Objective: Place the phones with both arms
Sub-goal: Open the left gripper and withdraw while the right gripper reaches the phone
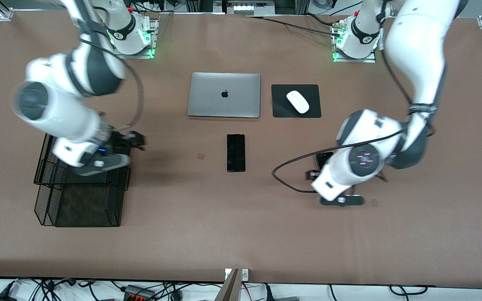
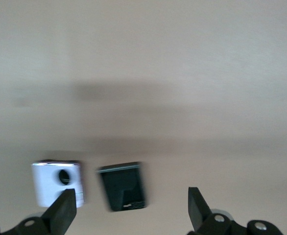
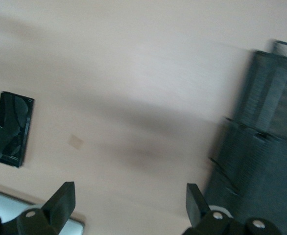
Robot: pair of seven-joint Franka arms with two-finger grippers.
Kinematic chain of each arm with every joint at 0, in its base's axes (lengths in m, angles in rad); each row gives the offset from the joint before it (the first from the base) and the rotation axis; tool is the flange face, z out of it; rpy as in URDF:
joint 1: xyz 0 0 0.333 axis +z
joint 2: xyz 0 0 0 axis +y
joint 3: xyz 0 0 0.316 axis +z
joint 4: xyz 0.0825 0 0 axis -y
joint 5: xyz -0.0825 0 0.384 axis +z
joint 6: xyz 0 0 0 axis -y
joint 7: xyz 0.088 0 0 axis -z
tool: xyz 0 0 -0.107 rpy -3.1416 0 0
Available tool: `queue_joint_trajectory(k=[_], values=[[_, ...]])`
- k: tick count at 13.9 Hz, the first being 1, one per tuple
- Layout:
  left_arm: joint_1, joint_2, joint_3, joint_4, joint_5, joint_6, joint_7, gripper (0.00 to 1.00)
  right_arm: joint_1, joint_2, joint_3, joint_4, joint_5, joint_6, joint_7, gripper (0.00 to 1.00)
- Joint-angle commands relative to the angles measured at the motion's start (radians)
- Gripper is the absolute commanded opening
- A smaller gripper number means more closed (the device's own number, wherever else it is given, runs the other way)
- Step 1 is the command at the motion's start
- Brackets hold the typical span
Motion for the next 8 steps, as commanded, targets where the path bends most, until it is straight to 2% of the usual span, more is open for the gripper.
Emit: queue_joint_trajectory(k=[1, 3, 6, 8], values=[[0.081, -0.139, -0.017, -0.041, 0.015, -0.092, 0.116, 1.0, 0.088, 0.113, -0.007, 0.048, 0.016, 0.125, 0.022, 1.0], [0.11, -0.239, -0.019, -0.11, -0.001, -0.119, 0.146, 1.0, 0.148, 0.205, -0.007, 0.126, 0.015, 0.154, 0.184, 1.0], [0.177, -0.372, -0.019, -0.204, -0.099, -0.124, 0.218, 1.0, 0.241, 0.325, -0.01, 0.245, 0.008, 0.182, 0.345, 1.0], [0.185, -0.433, -0.019, -0.228, -0.107, -0.155, 0.223, 1.0, 0.274, 0.376, -0.01, 0.253, 0.008, 0.235, 0.383, 1.0]])
